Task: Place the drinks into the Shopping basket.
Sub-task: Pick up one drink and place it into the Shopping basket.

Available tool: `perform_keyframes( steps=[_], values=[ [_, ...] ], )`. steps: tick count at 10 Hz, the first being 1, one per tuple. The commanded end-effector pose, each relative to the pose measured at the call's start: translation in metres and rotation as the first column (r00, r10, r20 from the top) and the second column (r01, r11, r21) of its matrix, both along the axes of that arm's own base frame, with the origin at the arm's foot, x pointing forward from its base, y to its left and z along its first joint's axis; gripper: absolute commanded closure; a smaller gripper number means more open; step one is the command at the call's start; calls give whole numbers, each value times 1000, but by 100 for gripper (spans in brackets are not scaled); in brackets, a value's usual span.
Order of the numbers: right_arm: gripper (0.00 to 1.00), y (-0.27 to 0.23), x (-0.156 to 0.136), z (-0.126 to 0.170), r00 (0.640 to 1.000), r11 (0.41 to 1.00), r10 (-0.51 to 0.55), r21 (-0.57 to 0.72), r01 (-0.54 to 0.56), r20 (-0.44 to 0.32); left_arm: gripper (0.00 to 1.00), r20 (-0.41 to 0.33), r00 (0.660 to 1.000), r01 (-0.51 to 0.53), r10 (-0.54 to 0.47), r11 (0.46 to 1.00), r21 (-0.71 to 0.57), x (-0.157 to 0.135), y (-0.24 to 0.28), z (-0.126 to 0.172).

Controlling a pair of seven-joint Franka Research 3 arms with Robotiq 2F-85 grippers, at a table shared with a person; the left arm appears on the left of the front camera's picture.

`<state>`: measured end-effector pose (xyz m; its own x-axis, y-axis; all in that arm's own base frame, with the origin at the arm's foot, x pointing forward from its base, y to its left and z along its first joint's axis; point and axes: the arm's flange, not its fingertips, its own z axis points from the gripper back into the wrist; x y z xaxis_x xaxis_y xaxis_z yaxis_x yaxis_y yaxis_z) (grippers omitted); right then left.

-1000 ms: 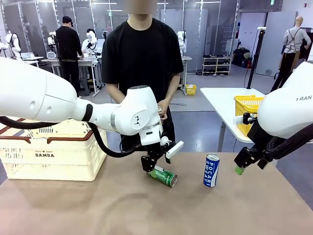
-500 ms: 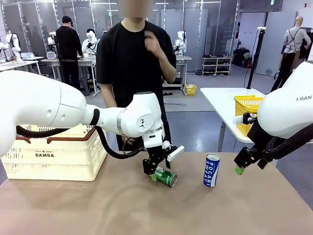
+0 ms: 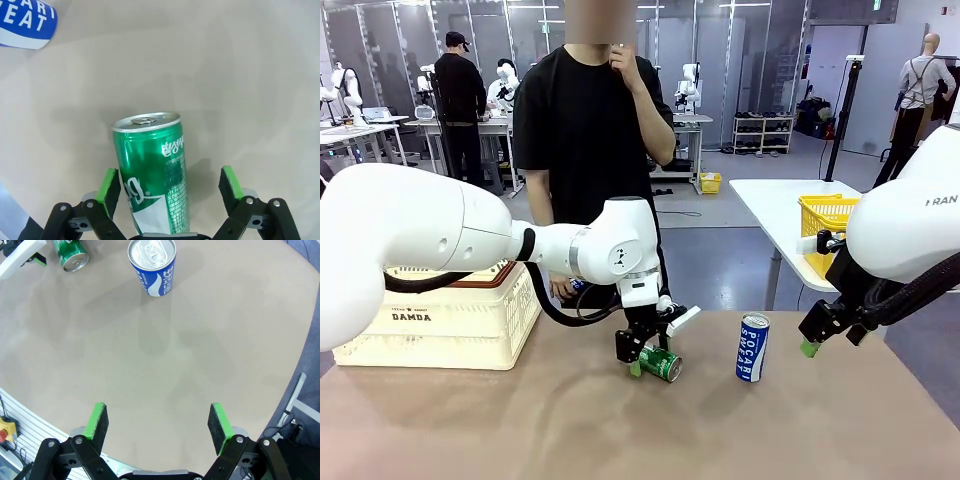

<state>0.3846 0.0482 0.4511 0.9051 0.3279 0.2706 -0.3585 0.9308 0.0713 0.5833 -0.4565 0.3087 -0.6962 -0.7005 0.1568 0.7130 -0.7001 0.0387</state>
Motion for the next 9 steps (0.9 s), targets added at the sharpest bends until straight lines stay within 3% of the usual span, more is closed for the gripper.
perform_keyframes(
  steps=[1,3,9],
  values=[
    [0,-2,0,1,1000,1000,15,1,-15,-3,0,16,1000,-23,22,999,44,5,-5,2],
    [0,-2,0,1,1000,1000,15,1,-15,-3,0,36,999,-38,37,998,48,7,-3,0],
    [0,-2,0,1,1000,1000,15,1,-15,-3,58,51,996,-79,77,996,52,3,-5,-1]
  ],
)
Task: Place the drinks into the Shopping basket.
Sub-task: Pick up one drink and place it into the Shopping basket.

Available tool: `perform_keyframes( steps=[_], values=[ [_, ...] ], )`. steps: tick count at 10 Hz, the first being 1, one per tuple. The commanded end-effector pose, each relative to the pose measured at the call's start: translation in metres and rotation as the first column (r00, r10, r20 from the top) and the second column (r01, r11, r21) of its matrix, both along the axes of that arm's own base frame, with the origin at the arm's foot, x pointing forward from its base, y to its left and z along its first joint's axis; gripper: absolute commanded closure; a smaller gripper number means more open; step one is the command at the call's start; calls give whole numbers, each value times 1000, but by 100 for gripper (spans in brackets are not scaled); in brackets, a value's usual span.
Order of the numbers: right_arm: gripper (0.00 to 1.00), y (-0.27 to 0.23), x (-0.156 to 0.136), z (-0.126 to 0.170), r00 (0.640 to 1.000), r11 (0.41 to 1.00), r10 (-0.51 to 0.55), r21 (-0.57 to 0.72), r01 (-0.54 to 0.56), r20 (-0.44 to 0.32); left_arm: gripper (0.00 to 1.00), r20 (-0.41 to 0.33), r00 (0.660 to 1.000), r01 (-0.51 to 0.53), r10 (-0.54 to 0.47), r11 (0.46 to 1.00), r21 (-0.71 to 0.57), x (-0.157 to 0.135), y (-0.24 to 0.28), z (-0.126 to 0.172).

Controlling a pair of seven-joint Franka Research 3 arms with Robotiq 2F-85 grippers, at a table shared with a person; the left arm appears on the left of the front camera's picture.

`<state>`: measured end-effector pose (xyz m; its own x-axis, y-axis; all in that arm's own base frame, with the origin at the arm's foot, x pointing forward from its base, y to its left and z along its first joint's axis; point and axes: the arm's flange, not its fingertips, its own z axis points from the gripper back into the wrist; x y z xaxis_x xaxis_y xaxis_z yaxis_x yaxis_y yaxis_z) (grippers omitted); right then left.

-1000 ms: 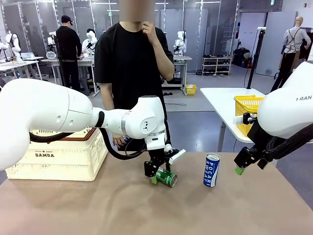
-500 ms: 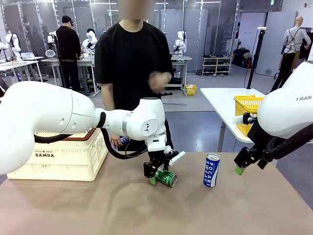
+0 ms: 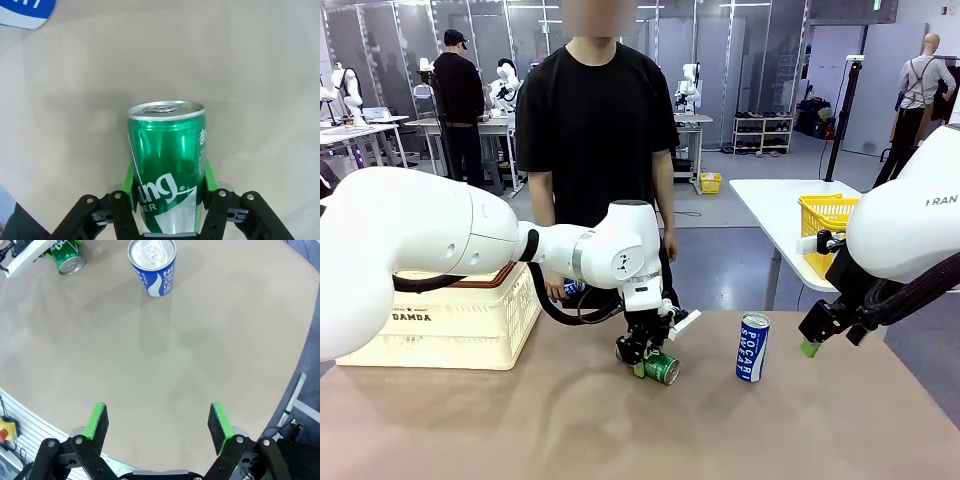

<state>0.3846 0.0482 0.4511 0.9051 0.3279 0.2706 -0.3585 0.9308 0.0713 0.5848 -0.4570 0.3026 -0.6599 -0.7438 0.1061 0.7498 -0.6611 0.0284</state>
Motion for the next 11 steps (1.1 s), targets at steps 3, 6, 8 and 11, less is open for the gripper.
perform_keyframes(
  steps=[3,6,8,11],
  values=[
    [0,-2,0,1,1000,1000,15,1,-15,-3,90,12,999,-41,41,999,-1,-5,-4,11],
    [0,-2,0,1,1000,1000,15,1,-15,-3,100,-5,999,-49,49,998,-40,-14,-4,44],
    [0,-2,0,1,1000,1000,15,1,-15,-3,100,20,997,-81,81,997,-7,-16,6,82],
    [0,-2,0,1,1000,1000,15,1,-15,-3,100,64,993,-97,97,995,-1,-14,33,145]
  ],
)
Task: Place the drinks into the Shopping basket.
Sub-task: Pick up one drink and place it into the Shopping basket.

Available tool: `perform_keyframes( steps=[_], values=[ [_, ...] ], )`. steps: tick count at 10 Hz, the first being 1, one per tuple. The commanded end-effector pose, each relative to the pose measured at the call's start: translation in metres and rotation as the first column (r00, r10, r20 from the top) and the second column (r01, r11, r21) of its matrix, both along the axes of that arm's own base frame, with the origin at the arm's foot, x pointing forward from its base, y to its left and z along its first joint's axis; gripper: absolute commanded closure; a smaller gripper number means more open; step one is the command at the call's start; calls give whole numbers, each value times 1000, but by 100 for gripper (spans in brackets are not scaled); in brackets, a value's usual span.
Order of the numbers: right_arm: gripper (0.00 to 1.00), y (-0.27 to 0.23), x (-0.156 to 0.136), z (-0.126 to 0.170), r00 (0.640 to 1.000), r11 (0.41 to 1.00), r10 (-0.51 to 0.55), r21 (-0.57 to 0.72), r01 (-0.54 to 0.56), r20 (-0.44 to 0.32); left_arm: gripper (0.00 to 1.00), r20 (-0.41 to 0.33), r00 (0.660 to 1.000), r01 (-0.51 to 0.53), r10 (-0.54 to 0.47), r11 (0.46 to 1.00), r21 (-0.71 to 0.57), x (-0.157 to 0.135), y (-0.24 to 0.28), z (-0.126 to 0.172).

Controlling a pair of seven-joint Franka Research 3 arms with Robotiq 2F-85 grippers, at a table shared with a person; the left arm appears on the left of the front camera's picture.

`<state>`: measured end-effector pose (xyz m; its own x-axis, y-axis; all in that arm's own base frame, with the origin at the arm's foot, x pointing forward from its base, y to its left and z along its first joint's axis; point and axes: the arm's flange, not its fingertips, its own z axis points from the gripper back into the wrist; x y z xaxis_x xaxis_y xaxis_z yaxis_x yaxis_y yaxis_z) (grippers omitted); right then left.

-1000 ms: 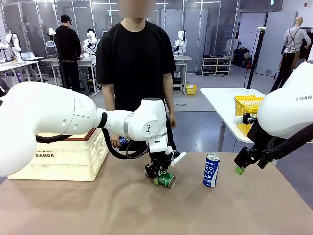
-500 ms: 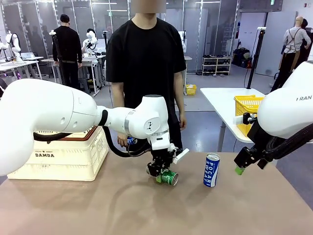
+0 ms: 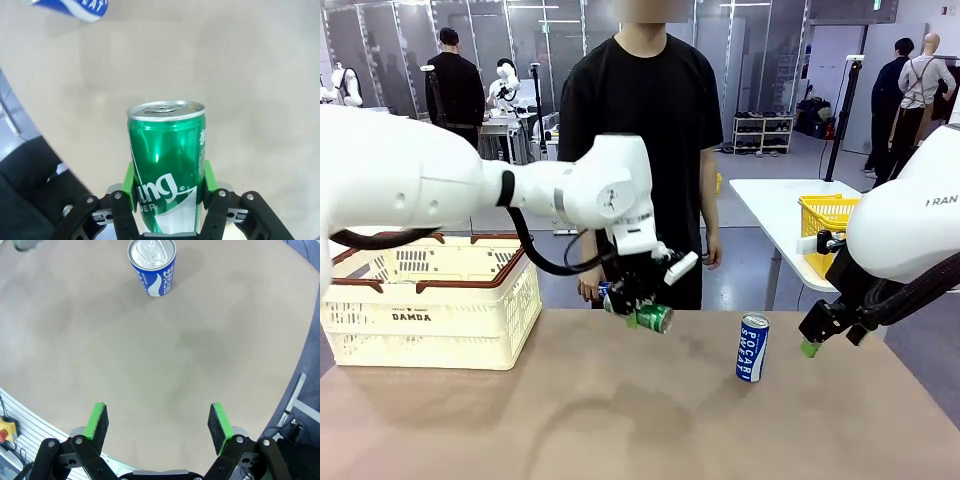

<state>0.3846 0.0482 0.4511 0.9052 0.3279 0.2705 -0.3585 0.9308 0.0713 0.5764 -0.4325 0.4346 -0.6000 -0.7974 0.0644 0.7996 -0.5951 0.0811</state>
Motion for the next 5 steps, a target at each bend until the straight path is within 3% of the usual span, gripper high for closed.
perform_keyframes(
  steps=[1,5],
  values=[
    [0,-2,0,1,1000,1000,15,1,-15,-3,100,7,1000,-21,21,1000,3,-7,17,29],
    [0,-2,0,1,1000,1000,15,1,-15,-3,100,56,995,-83,83,996,-14,-21,59,80]
  ],
)
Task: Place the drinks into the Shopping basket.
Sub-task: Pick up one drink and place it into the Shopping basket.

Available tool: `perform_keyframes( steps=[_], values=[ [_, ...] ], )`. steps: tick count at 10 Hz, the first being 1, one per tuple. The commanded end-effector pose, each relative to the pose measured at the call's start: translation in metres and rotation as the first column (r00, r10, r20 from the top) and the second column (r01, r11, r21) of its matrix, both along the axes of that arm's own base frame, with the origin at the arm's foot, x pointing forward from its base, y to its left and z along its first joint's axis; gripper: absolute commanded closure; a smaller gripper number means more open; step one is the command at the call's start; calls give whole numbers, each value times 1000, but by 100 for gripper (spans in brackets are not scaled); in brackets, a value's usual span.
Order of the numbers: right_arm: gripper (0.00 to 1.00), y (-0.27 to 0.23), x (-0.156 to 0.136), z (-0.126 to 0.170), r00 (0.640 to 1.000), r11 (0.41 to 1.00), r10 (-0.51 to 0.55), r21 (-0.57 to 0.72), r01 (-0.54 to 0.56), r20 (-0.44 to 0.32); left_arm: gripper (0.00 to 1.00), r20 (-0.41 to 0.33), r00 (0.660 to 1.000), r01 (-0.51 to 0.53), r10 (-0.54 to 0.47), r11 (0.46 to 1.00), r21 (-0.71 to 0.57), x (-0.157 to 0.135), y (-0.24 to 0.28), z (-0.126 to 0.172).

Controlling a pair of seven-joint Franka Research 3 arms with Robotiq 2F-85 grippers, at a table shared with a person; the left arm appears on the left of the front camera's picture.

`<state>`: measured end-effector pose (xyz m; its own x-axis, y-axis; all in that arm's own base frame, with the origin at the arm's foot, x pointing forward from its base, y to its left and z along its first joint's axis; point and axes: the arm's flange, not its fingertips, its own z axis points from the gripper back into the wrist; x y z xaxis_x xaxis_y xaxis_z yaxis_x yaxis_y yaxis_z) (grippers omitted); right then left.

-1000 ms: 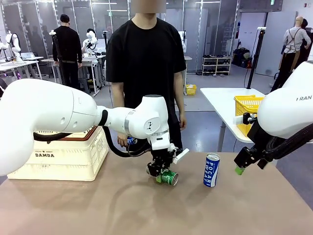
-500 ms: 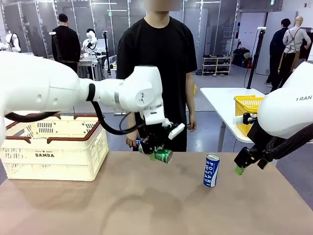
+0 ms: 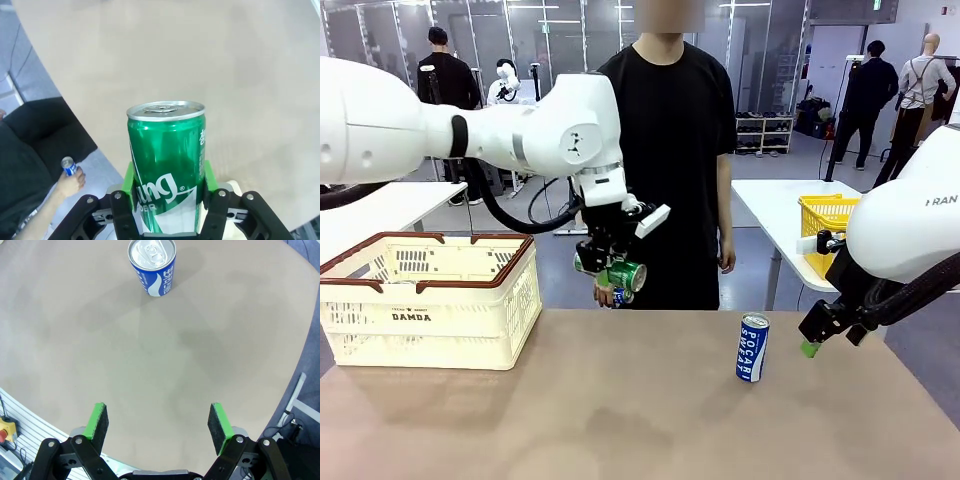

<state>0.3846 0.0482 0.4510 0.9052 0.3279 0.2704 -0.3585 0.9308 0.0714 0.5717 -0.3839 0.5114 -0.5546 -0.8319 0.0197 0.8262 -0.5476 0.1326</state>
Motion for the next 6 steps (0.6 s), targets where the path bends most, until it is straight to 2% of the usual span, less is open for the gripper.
perform_keyframes(
  steps=[1,4,5,6],
  values=[
    [0,-2,0,1,1000,1000,15,1,-15,-3,100,-11,999,-37,37,999,-22,-20,17,9],
    [0,-2,0,1,1000,1000,15,1,-15,-3,100,-3,999,-50,50,999,-22,-28,24,17],
    [0,-2,0,1,1000,1000,15,1,-15,-3,100,0,1000,-21,21,1000,0,-14,18,14],
    [0,-2,0,1,1000,1000,15,1,-15,-3,100,0,1000,-21,21,1000,0,-14,18,14]
  ],
)
